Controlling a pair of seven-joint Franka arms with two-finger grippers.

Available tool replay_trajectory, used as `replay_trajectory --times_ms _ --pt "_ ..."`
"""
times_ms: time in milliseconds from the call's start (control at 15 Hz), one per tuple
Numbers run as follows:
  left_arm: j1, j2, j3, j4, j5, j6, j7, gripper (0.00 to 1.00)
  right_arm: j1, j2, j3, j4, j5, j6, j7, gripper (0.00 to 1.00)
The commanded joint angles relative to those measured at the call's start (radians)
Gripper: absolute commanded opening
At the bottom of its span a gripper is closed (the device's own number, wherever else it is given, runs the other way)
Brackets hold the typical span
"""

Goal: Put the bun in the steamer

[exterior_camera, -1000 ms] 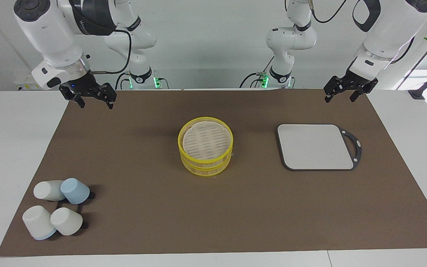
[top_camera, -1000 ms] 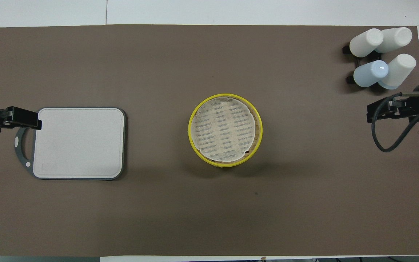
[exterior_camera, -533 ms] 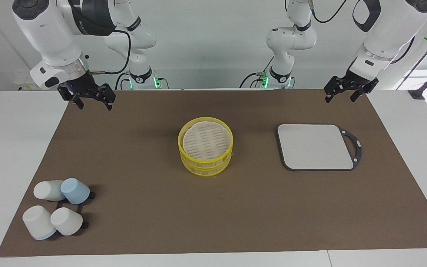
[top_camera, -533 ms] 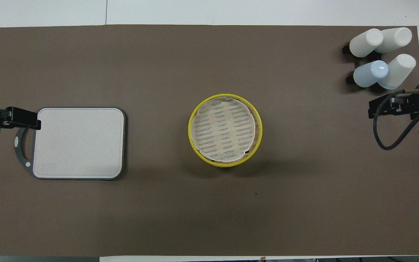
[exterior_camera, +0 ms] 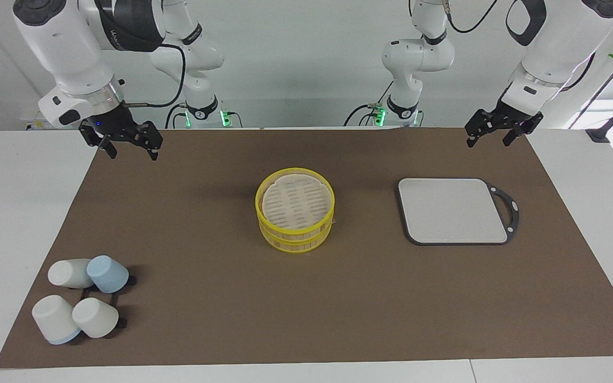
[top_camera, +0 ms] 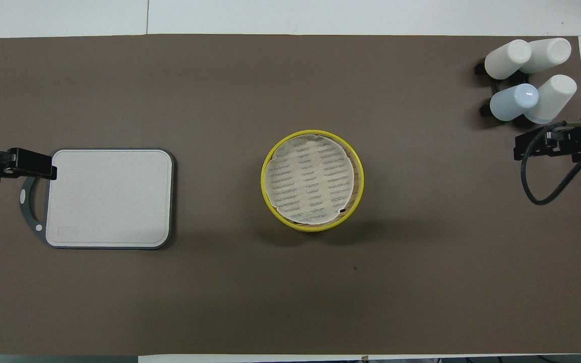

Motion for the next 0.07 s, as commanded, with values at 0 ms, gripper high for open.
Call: replay_trajectory --times_ms 0 --pt "0.002 -0.014 -0.001 -0.007 0.012 -0.007 0.016 1.00 -0.012 -0.014 0.003 -0.024 0.027 0.021 -0.022 1.00"
